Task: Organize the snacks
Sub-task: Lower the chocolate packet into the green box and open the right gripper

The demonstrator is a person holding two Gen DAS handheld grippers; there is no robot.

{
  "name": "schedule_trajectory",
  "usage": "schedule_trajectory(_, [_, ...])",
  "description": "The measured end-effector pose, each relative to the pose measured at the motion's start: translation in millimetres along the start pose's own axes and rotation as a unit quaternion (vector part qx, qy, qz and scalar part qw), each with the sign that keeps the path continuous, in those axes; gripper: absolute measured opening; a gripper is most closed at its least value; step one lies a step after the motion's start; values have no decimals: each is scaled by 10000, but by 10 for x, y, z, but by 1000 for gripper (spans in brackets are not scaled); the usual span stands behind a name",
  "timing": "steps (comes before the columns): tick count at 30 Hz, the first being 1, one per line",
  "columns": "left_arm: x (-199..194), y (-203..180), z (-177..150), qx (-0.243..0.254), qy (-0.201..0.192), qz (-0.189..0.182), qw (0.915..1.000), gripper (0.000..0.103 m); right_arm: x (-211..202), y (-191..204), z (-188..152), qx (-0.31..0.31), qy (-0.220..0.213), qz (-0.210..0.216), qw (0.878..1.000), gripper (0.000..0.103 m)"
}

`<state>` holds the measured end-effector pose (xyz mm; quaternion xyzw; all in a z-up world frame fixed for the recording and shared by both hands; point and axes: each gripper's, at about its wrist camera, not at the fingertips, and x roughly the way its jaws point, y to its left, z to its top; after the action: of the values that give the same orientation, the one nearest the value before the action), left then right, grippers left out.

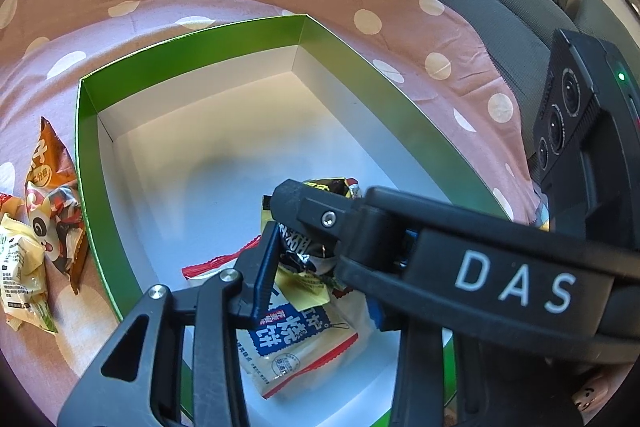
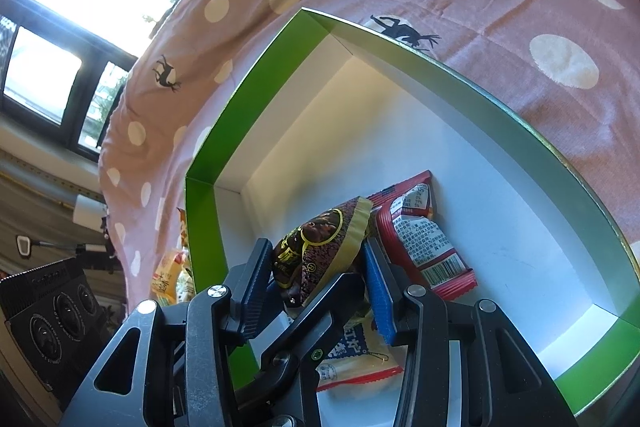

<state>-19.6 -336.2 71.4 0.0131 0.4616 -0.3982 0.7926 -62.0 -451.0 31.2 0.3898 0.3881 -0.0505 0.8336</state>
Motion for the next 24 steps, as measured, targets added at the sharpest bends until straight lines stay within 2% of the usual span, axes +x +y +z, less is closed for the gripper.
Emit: schedule_trajectory(24, [-13, -4, -17, -66, -89, 120, 9999, 37, 25, 49, 6, -83, 6, -109, 9999, 48])
